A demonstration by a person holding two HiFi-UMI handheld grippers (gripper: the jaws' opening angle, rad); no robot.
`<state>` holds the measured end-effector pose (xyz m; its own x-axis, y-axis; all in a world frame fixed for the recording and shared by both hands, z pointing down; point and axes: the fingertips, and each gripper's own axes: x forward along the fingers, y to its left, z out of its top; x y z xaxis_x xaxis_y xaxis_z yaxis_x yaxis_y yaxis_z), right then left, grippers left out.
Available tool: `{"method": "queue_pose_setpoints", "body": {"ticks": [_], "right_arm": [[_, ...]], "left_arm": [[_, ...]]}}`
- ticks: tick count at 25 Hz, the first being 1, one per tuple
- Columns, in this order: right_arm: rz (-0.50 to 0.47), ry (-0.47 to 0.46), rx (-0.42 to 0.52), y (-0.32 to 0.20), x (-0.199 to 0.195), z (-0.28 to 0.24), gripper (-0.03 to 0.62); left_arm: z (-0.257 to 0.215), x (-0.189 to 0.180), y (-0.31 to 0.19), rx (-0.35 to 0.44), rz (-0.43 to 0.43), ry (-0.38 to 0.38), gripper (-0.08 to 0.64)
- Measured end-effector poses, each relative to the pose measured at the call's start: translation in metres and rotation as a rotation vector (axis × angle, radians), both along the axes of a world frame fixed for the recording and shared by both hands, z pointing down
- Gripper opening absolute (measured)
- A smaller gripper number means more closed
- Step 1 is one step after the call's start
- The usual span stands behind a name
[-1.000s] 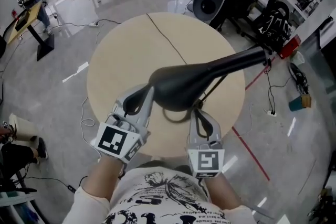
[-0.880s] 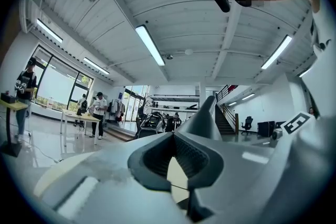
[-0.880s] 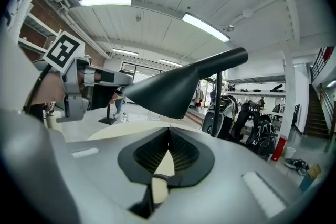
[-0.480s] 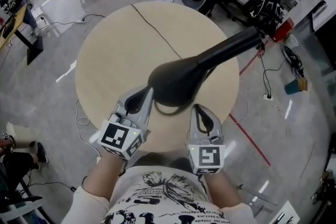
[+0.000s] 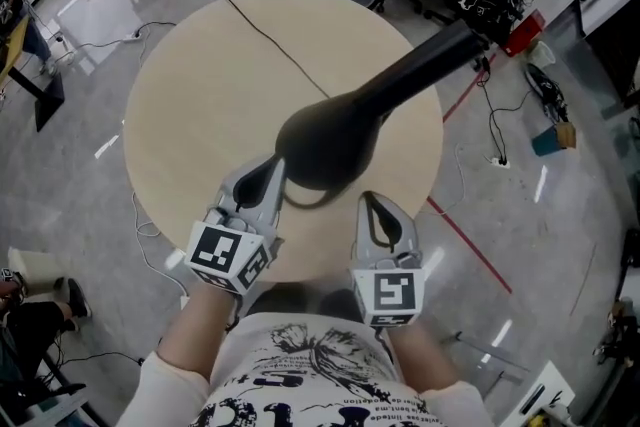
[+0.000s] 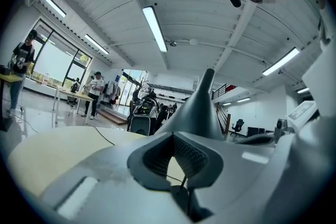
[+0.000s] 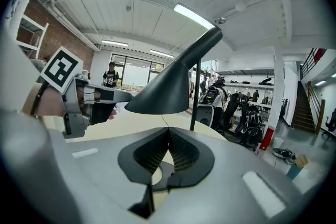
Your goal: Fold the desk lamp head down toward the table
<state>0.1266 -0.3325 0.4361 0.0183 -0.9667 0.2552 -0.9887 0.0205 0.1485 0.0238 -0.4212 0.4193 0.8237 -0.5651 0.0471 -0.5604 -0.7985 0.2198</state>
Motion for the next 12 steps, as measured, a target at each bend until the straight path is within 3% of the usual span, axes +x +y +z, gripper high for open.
{"method": "queue_pose_setpoints", "body": {"ticks": [6, 12], "right_arm": [[-0.011, -0.026, 0.006, 0.000, 0.002, -0.003, 0.009], [-0.063, -0.057, 0.026, -0.001, 0.007, -0.012, 0.009]], "left_arm": [[0.001, 0.003, 0.000, 0.025, -0.007, -0.032, -0.003], [-0.016, 0.010, 0.012, 0.095, -0.069, -0.051, -0.003]]}}
